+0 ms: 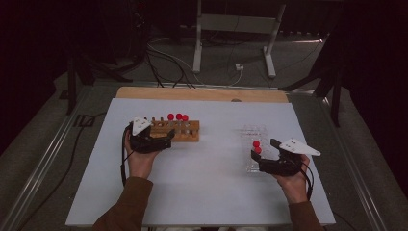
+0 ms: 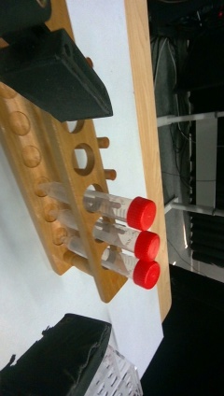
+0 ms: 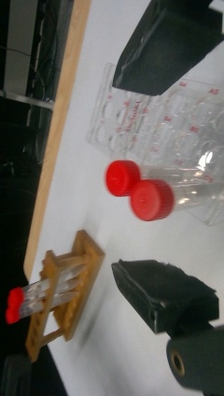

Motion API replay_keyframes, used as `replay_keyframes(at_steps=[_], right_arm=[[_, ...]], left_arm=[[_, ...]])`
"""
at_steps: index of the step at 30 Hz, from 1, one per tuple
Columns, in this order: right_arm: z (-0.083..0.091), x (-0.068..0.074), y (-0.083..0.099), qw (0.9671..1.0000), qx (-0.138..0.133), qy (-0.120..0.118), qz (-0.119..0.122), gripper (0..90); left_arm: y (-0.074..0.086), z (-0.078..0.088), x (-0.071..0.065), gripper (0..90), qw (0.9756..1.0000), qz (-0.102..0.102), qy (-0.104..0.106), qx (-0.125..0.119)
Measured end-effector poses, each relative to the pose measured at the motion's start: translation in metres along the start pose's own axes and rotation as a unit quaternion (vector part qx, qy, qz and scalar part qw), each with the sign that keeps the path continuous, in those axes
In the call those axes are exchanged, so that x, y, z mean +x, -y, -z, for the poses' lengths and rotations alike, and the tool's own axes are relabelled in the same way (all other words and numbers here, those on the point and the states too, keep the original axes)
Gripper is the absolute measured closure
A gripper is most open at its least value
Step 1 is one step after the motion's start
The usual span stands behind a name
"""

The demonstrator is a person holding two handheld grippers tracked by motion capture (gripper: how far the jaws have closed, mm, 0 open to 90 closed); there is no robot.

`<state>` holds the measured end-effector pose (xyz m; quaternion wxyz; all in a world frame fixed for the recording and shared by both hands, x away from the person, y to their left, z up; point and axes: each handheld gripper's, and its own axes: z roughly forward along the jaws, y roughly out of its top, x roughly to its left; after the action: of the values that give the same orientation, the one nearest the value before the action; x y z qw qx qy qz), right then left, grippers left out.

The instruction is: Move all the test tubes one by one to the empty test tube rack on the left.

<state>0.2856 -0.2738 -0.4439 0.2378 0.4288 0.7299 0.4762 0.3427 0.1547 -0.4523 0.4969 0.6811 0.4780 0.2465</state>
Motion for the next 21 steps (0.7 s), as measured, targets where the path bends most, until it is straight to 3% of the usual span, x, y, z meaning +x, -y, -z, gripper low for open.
replay_keyframes(at_steps=[5,11,21], right_arm=[[-0.003,0.002,0.008,0.9998,0.016,-0.006,0.012,36.1],[-0.007,0.003,0.018,0.9992,0.032,-0.005,0.023,54.1],[-0.011,0.005,0.023,0.9989,0.040,-0.001,0.024,69.4]], left_arm=[[0.003,0.012,-0.003,1.2,0.9999,-0.009,0.007,-0.009],[0.006,0.023,-0.004,1.3,0.9997,-0.008,0.010,-0.021],[0.012,0.028,-0.010,1.3,0.9994,-0.015,0.018,-0.024]])
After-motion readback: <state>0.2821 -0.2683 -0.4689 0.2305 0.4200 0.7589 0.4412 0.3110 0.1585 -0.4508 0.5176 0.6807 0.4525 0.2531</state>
